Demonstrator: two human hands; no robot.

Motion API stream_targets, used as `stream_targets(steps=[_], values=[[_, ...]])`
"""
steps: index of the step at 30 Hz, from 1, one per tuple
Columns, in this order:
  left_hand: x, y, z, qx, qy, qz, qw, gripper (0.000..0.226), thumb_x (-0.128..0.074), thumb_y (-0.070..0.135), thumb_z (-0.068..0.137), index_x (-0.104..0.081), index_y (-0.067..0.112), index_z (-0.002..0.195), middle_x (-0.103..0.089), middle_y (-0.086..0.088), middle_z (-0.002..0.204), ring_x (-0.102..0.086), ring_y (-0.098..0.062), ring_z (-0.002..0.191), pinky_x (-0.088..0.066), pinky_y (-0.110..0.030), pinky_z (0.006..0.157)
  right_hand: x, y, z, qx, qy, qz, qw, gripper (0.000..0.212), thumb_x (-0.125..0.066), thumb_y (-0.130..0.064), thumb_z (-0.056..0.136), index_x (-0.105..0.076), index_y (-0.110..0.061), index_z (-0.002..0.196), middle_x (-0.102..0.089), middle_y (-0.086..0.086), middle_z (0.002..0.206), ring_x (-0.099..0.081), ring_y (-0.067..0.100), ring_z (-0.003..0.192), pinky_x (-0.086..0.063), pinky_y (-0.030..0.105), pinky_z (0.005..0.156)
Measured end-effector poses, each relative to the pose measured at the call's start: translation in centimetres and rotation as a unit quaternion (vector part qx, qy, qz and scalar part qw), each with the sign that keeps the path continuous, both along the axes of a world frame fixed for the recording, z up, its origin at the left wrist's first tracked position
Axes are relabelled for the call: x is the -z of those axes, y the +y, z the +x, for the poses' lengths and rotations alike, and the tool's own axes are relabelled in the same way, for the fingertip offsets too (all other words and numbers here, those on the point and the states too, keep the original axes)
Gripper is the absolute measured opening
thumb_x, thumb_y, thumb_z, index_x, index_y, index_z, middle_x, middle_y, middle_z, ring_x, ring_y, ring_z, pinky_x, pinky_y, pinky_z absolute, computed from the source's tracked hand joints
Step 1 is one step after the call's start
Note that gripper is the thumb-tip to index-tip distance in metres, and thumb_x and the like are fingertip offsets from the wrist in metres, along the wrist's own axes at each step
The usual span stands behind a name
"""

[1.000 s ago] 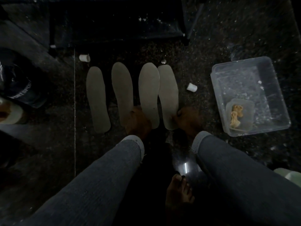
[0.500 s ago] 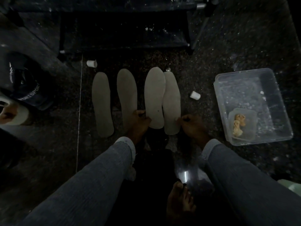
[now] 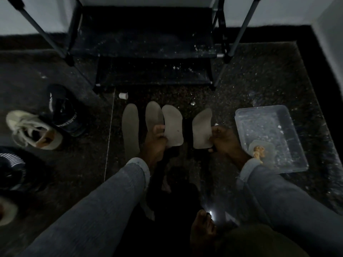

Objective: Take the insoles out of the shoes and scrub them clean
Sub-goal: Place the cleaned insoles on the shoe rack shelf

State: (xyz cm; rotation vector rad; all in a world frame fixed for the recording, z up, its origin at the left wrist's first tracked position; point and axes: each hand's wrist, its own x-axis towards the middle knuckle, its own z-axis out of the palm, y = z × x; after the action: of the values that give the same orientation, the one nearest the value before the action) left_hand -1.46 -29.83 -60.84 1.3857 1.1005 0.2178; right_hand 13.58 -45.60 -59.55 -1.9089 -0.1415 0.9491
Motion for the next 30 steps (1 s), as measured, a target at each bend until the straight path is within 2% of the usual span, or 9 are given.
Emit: stream_targets(steps=[4, 7, 9, 14, 16, 19, 23, 26, 30], values=[[-5.0, 0.4, -0.1, 0.007, -0.023, 0.011, 1.0, 0.03, -0.047, -0.01, 0.091, -0.049, 0.018, 0.102, -0.055, 0.006, 0.095, -0.055, -0.002, 0.081, -0.053, -0.018, 0.056, -4.7, 0.2, 0.2, 0.003, -0.027, 0.031, 0.999, 0.023, -0.051, 0.011, 0.088, -0.064, -0.007, 0.091, -0.064, 0.007, 0.075, -0.061, 0.011, 0.049, -0.048, 0.022, 0.039], [-8.9, 0.9, -0.2, 0.011, -0.049, 0.003, 0.999, 0.033, -0.047, -0.013, 0.09, -0.049, 0.019, 0.095, -0.056, 0.002, 0.097, -0.06, -0.014, 0.09, -0.051, -0.02, 0.049, -8.7, 0.4, 0.1, 0.002, -0.04, 0.071, 0.997, 0.02, -0.054, 0.009, 0.09, -0.063, -0.008, 0.086, -0.064, 0.004, 0.072, -0.06, 0.012, 0.051, -0.049, 0.023, 0.038], [-11.3, 1.3, -0.3, 0.016, -0.062, 0.017, 0.998, 0.03, -0.049, -0.011, 0.09, -0.049, 0.016, 0.105, -0.057, -0.003, 0.107, -0.059, -0.021, 0.1, -0.051, -0.02, 0.048, -11.2, 0.7, 0.3, -0.013, -0.052, 0.094, 0.994, 0.013, -0.056, 0.008, 0.09, -0.062, -0.003, 0.094, -0.064, 0.01, 0.077, -0.059, 0.013, 0.048, -0.048, 0.024, 0.037], [-18.2, 2.8, 0.5, 0.011, -0.102, 0.044, 0.994, 0.031, -0.053, -0.002, 0.092, -0.048, 0.016, 0.117, -0.06, -0.004, 0.114, -0.061, -0.013, 0.093, -0.052, -0.019, 0.051, -17.9, 2.7, 1.1, -0.029, -0.108, 0.142, 0.984, 0.018, -0.058, 0.003, 0.091, -0.061, -0.004, 0.107, -0.066, 0.008, 0.093, -0.065, 0.017, 0.064, -0.051, 0.022, 0.041], [-20.5, 3.4, 1.3, 0.003, -0.121, 0.059, 0.991, 0.029, -0.054, -0.001, 0.093, -0.048, 0.016, 0.116, -0.061, -0.004, 0.112, -0.062, -0.015, 0.092, -0.053, -0.02, 0.052, -20.3, 3.8, 1.6, -0.044, -0.144, 0.157, 0.976, 0.02, -0.058, 0.002, 0.091, -0.061, -0.001, 0.11, -0.067, 0.013, 0.093, -0.065, 0.021, 0.064, -0.053, 0.023, 0.043], [-23.8, 4.7, 2.7, 0.003, -0.153, 0.08, 0.985, 0.028, -0.054, 0.0, 0.093, -0.048, 0.015, 0.116, -0.063, -0.004, 0.11, -0.063, -0.016, 0.092, -0.054, -0.022, 0.053, -23.2, 5.5, 2.9, -0.056, -0.2, 0.185, 0.961, 0.021, -0.059, 0.003, 0.09, -0.06, 0.002, 0.111, -0.067, 0.017, 0.087, -0.064, 0.009, 0.052, -0.053, 0.023, 0.045], [-27.8, 6.8, 4.9, 0.01, -0.199, 0.094, 0.975, 0.033, -0.054, -0.002, 0.092, -0.048, 0.014, 0.12, -0.064, -0.007, 0.114, -0.063, -0.021, 0.1, -0.056, -0.03, 0.064, -27.4, 7.8, 5.0, -0.059, -0.258, 0.235, 0.935, 0.024, -0.06, 0.002, 0.09, -0.061, -0.011, 0.109, -0.069, 0.002, 0.091, -0.066, -0.003, 0.068, -0.053, 0.014, 0.059], [-30.2, 8.4, 6.5, 0.007, -0.248, 0.085, 0.965, 0.03, -0.052, -0.005, 0.092, -0.05, 0.018, 0.11, -0.063, -0.008, 0.114, -0.062, -0.023, 0.105, -0.057, -0.031, 0.067, -29.6, 9.3, 6.7, -0.046, -0.287, 0.27, 0.918, 0.028, -0.061, -0.002, 0.09, -0.059, -0.008, 0.118, -0.069, 0.007, 0.104, -0.067, 0.003, 0.085, -0.053, 0.015, 0.068], [-31.2, 10.0, 7.9, -0.008, -0.287, 0.067, 0.955, 0.03, -0.051, -0.007, 0.091, -0.048, 0.019, 0.105, -0.064, -0.005, 0.106, -0.063, -0.015, 0.094, -0.056, -0.024, 0.059, -29.4, 10.5, 8.2, -0.037, -0.294, 0.277, 0.914, 0.027, -0.061, -0.002, 0.09, -0.059, -0.006, 0.117, -0.069, 0.007, 0.103, -0.068, 0.001, 0.081, -0.053, 0.015, 0.068]])
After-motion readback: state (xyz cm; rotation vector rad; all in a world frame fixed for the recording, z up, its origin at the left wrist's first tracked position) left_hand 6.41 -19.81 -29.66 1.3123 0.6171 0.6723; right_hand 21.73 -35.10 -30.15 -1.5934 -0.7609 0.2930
